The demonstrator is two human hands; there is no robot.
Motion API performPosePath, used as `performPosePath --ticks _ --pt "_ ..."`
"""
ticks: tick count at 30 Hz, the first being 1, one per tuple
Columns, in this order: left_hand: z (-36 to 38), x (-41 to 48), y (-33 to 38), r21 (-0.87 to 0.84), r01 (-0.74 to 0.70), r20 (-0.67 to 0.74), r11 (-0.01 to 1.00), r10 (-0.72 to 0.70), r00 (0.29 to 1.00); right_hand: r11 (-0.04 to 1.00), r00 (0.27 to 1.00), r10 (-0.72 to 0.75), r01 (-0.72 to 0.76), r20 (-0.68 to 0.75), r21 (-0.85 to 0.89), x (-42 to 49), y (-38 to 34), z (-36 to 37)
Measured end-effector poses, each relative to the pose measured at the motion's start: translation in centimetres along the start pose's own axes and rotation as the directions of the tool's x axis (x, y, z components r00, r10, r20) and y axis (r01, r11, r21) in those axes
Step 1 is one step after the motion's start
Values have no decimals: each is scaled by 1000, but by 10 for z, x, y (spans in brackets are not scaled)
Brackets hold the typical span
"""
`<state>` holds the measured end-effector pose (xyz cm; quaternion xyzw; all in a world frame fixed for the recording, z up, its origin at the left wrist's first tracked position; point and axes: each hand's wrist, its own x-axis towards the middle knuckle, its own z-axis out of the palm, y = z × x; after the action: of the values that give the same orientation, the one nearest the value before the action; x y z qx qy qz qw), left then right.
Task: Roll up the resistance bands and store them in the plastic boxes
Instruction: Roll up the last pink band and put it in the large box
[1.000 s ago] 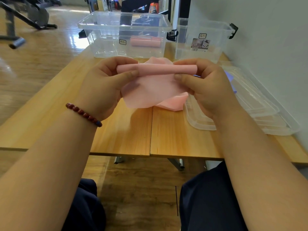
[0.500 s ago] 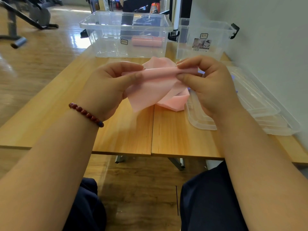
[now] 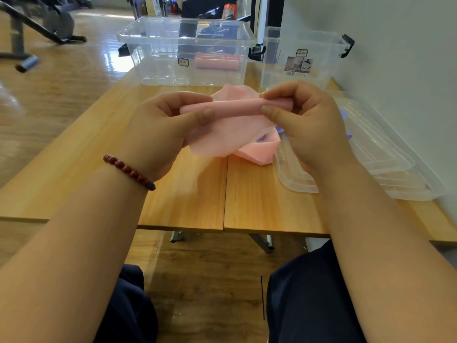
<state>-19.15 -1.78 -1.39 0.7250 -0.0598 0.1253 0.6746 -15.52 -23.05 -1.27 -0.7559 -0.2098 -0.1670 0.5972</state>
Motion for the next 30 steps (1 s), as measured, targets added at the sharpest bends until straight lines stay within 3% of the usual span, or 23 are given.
performPosePath --ticks 2,5,9,14,18,20,23,26,30 --pt "1 1 -2 12 -33 -81 999 34 996 989 998 -37 29 -54 -147 -2 0 3" --pt "8 -1 -4 45 -80 -177 996 87 980 925 946 -254 176 -202 -337 -6 -2 11" --pt "20 -7 -2 84 -118 -211 989 133 968 842 890 -419 306 -181 -445 -15 -3 30" --pt "25 -10 0 77 -160 -184 984 171 968 855 908 -374 259 -189 -449 -22 -2 43" --pt "18 -8 1 -68 -128 -186 990 113 976 901 922 -277 151 -272 -406 -16 -4 28" --pt "13 -6 6 -129 -118 -156 985 98 983 969 965 -72 8 -254 -245 -10 -10 16" --pt "7 -2 18 -166 -118 -80 979 106 991 984 985 165 -161 -57 81 0 -21 2" --pt "4 5 30 -160 -124 -47 979 118 992 976 991 133 -128 -16 173 8 -30 -1" --pt "3 11 45 -146 -128 -58 981 120 991 991 997 80 -79 0 109 12 -38 -4"
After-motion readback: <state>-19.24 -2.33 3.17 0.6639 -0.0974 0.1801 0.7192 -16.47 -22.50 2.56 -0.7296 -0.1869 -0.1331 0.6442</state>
